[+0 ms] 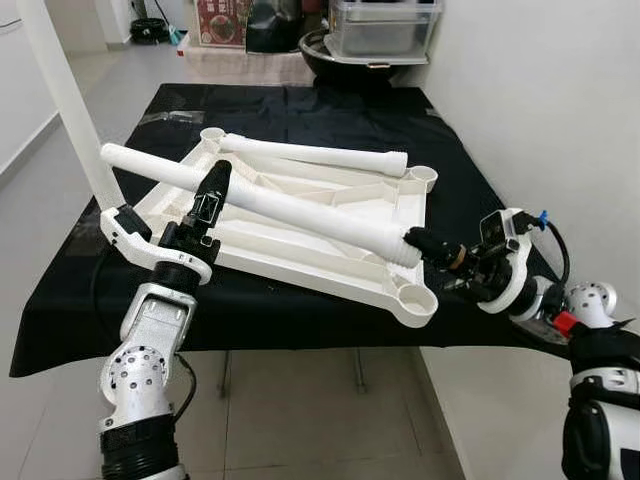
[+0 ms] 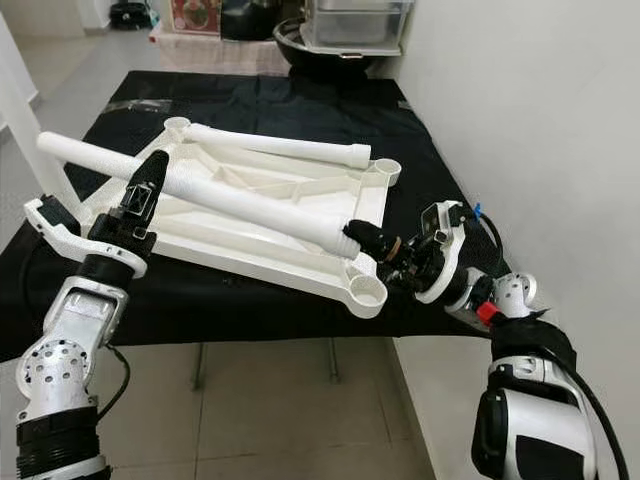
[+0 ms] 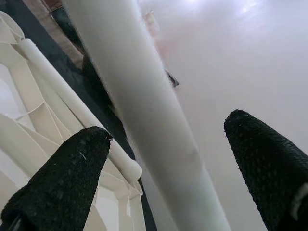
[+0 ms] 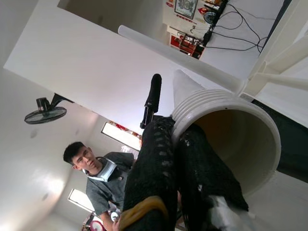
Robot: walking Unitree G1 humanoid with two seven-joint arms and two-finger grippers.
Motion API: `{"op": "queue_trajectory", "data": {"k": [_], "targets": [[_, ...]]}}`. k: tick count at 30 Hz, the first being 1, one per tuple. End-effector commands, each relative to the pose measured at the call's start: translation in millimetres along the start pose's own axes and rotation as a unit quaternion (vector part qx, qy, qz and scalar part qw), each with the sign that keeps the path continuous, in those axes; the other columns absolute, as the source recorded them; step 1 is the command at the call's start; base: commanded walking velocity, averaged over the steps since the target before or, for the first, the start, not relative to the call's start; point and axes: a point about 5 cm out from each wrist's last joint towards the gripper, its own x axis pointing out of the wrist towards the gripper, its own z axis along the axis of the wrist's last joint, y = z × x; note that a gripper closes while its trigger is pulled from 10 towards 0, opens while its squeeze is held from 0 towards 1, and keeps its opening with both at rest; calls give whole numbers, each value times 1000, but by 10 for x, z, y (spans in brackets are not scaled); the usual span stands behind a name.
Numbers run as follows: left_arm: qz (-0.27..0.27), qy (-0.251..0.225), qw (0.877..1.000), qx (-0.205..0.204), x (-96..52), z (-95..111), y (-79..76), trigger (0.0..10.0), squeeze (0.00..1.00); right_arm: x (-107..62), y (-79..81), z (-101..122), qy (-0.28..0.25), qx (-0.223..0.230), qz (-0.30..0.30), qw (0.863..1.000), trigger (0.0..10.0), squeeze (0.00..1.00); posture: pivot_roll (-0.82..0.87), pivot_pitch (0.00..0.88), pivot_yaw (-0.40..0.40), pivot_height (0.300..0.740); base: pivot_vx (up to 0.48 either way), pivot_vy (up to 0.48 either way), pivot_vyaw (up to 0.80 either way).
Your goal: Building children table
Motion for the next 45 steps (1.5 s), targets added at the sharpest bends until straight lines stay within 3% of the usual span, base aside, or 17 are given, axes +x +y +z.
{"op": "queue_trajectory", "data": {"k": [1,15,16,17,18,42,43,44,45], "targets": [[1,-2,1000,-1,14,30,16,10000,0,15,36,-20,4,-2,21,1000,0,0,50,82,-72,740,0,0,0],[-10,-12,1000,-2,106,124,7,10000,0,147,24,-226,48,24,38,998,0,0,48,86,-72,740,0,0,0],[-10,-17,1000,-5,112,134,2,863,0,157,25,-232,49,25,39,998,0,0,50,86,-73,740,0,0,0],[-10,-17,1000,-5,112,134,2,863,0,157,25,-232,49,25,39,998,0,0,50,86,-73,740,0,0,0],[-10,-23,1000,-9,115,143,1,0,0,166,24,-238,50,25,39,998,0,0,50,86,-73,740,0,0,0],[-16,-51,998,-17,136,194,-38,0,0,311,5,-356,50,7,59,997,0,0,46,77,-78,740,0,0,0],[-19,-52,998,-17,141,198,-63,0,0,328,-13,-382,49,-1,57,997,8784,0,47,79,-78,740,0,0,0],[-21,-52,998,-17,143,201,-79,0,0,340,-24,-402,48,-6,58,997,10000,0,52,77,-80,740,0,0,0],[-22,-52,998,-16,144,200,-90,0,0,348,-25,-418,49,-11,61,997,10000,0,52,77,-80,740,0,0,0]]}}
